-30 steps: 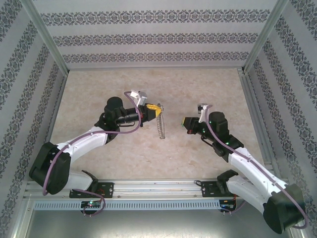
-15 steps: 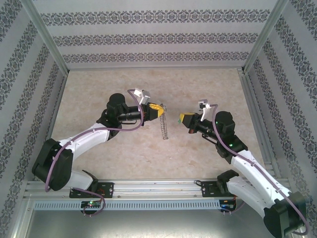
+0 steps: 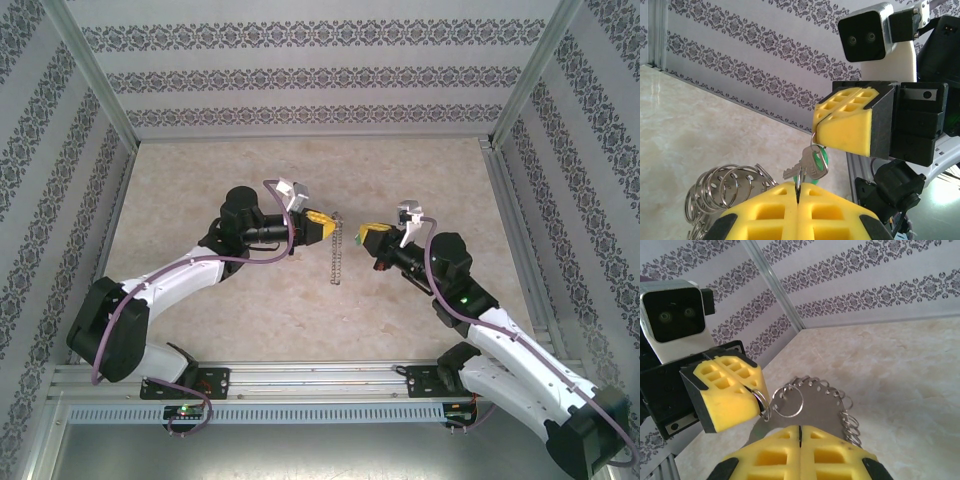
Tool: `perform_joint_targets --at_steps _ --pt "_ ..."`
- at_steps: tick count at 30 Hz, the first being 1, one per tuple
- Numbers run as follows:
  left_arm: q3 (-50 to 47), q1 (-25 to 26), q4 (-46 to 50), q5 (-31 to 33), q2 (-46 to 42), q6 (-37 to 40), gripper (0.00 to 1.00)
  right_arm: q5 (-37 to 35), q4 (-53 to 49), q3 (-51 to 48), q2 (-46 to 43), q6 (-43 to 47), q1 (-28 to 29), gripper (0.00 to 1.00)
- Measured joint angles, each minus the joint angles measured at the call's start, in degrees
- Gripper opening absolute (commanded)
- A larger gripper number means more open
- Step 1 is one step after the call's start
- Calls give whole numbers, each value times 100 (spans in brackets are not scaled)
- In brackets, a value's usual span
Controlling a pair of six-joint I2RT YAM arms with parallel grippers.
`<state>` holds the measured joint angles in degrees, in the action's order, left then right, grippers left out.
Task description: Put the keys on the keyring
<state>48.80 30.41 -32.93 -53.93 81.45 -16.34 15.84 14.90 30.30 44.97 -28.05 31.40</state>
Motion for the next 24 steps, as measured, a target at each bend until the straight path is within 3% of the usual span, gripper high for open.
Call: perform_joint_targets --at_steps 6,16,24 --pt "-151 192 0 393 -116 518 0 -72 144 0 127 57 114 0" --pt "-861 481 -387 1884 -848 1956 0 -295 190 -109 -9 105 114 0" --pt "-988 511 -610 2424 -876 2393 0 -164 269 -173 -31 107 114 0"
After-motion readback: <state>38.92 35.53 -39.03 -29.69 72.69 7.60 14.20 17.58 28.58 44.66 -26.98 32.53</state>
